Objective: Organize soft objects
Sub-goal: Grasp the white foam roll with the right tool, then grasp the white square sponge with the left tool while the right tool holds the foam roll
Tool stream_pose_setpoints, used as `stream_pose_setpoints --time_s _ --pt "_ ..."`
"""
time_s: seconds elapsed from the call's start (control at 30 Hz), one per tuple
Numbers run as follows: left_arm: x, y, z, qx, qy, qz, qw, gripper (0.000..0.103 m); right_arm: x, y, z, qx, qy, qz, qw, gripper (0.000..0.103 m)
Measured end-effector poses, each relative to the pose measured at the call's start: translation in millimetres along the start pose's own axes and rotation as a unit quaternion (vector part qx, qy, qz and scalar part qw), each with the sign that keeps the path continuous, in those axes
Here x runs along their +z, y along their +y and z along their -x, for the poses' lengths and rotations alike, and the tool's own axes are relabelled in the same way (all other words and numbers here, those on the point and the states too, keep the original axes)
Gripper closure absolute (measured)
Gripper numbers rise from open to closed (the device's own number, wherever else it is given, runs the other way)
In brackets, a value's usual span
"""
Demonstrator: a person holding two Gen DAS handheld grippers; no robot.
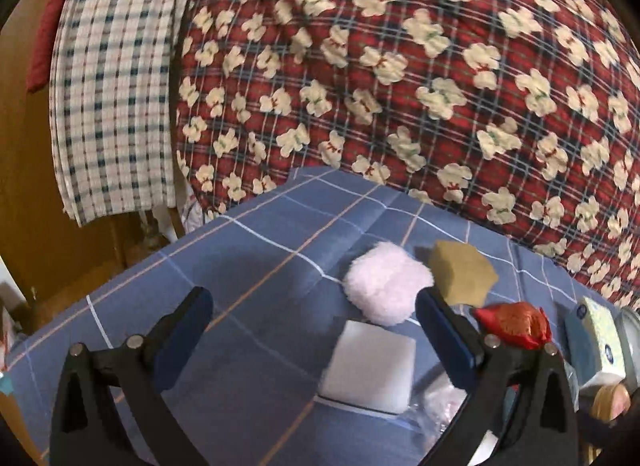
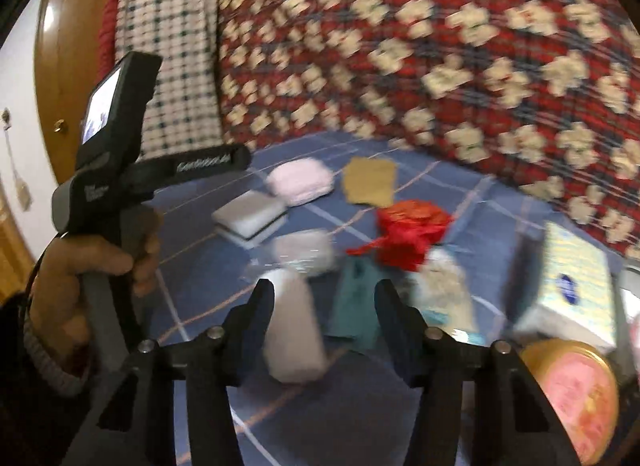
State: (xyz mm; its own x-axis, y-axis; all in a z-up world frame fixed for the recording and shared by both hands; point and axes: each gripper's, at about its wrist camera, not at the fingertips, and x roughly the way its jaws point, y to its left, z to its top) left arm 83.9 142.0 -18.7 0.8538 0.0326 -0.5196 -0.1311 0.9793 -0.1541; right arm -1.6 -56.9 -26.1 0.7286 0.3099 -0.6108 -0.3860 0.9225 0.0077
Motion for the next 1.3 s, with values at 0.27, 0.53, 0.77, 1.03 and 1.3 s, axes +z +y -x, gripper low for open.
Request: stream_pose_setpoints --time_s 0.27,0.53,0.77,1.03,1.3 --pt "2.2 17.4 -17.1 -0.02 0.037 0.033 0.9986 0.0 8.9 15.9 -54.5 0.059 0.095 0.011 0.994 0.048" --pt "0.0 6.7 -21.3 -0.027 0.054 0.006 0.9982 0.0 7.3 14.4 -61.9 0.056 0.118 0.005 0.991 0.056" --pt "-4.2 -5.0 -26.7 -0.051 0.084 -0.019 0.9949 0.0 -1.0 7.4 -39.2 0.091 0.089 -0.016 0.992 0.068" --pt "-9.7 -26.3 -33.7 -0.064 0.119 -0.067 0.9886 0.007 -4.8 6.7 -2.7 0.108 0.02 -0.016 0.994 0.068" --pt "-17.7 -29.3 -54.6 -0.049 0.18 -0.071 0.9799 0.022 -4.1 -7.2 6.5 0.112 0.0 -0.05 0.992 0.068"
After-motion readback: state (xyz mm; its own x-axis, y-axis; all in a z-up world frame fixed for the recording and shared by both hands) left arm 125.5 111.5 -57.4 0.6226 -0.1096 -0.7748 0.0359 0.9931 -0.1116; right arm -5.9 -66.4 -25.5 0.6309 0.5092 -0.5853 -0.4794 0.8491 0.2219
